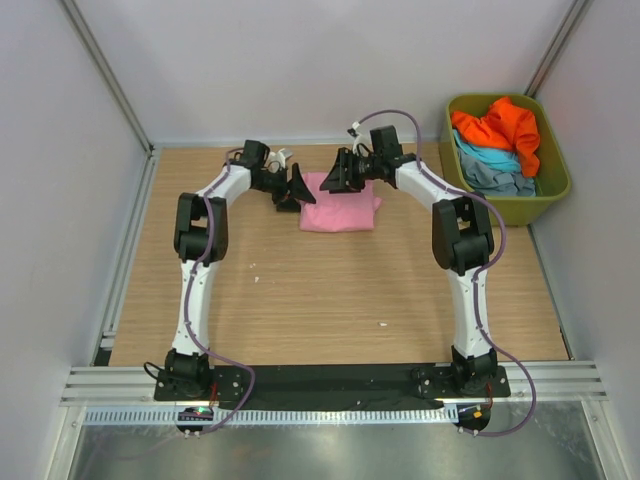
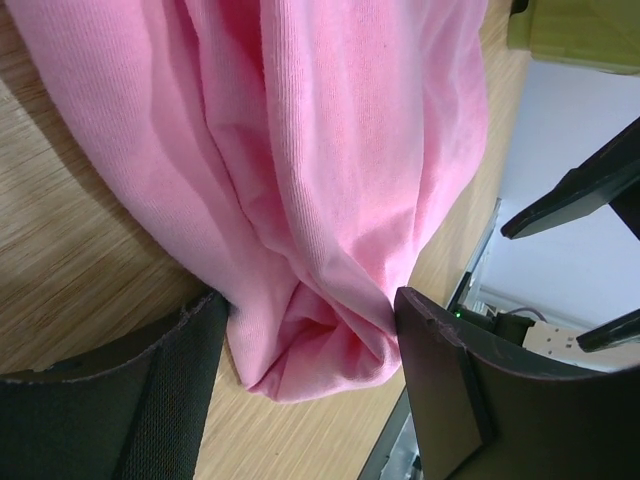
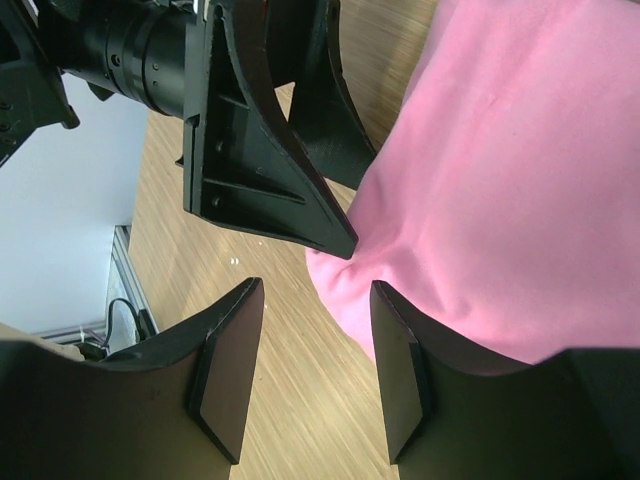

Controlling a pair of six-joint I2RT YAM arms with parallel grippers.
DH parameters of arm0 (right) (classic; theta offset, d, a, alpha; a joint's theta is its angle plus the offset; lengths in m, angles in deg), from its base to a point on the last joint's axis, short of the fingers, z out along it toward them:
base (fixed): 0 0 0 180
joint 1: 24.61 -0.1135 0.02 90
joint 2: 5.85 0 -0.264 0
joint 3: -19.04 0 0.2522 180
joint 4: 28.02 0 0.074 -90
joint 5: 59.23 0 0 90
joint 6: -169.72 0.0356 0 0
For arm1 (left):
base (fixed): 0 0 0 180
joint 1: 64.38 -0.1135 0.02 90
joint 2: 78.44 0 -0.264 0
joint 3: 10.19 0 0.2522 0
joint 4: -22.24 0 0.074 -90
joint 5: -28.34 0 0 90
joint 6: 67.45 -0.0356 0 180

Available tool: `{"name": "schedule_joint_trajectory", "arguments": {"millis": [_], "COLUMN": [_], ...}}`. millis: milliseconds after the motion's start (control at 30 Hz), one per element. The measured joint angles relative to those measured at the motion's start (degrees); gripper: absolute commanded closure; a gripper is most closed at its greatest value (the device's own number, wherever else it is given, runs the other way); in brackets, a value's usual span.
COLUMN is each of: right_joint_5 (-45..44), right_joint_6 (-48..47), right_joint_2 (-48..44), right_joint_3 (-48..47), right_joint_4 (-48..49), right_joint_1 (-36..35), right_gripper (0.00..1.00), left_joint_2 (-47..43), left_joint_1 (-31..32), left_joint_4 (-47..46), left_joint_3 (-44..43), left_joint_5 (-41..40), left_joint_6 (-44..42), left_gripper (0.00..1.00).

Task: Fold and stack the t-shirts
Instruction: Neatly place the folded tshirt to the corner

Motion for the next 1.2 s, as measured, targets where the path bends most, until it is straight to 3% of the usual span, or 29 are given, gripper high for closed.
{"name": "schedule_joint_trajectory", "arguments": {"millis": [267, 367, 467, 500, 567, 600, 633, 1000, 1200], "right_joint_5": [-0.70, -0.87, -1.20, -1.38, -1.62, -1.77, -1.84, -6.51, -9.27], "right_joint_6": [-0.72, -1.38, -2.19, -2.56, -3.10, -3.37, -3.65, -12.55, -16.79], "right_joint_2": [-0.57, -1.44, -2.71, -3.39, -4.85, -5.68, -6.45, -9.97, -14.12], "right_joint_3": [1.29, 1.62, 2.25, 2.78, 4.20, 5.03, 5.81, 5.84, 4.70], "right_joint_4": [-0.15, -0.50, -0.63, -0.66, -0.61, -0.52, -0.52, -4.52, -6.40], "right_joint_1": [0.00, 0.00, 0.02, 0.13, 0.28, 0.39, 0.44, 2.14, 4.26], "right_gripper": [0.46, 0.46, 0.46, 0.46, 0.46, 0.46, 0.46, 0.46, 0.46], "left_joint_2": [0.00, -0.04, -0.04, -0.04, -0.04, -0.02, -0.02, -3.65, -6.03], "left_joint_1": [0.46, 0.57, 0.68, 0.70, 0.83, 0.90, 0.98, 1.05, -4.61], "left_joint_4": [0.44, 0.79, 1.27, 1.42, 1.86, 2.21, 2.62, 9.22, 17.53], "left_joint_3": [-0.11, -0.11, -0.09, -0.07, 0.04, 0.15, 0.22, 0.59, 0.02], "left_joint_5": [-1.27, -2.23, -3.67, -4.13, -5.88, -6.73, -7.72, -16.83, -24.11], "left_joint_6": [-0.90, -1.53, -2.08, -2.36, -3.04, -3.67, -4.50, -13.75, -22.77], "left_gripper": [0.34, 0.41, 0.53, 0.66, 0.80, 0.96, 1.00, 1.00, 1.00]}}
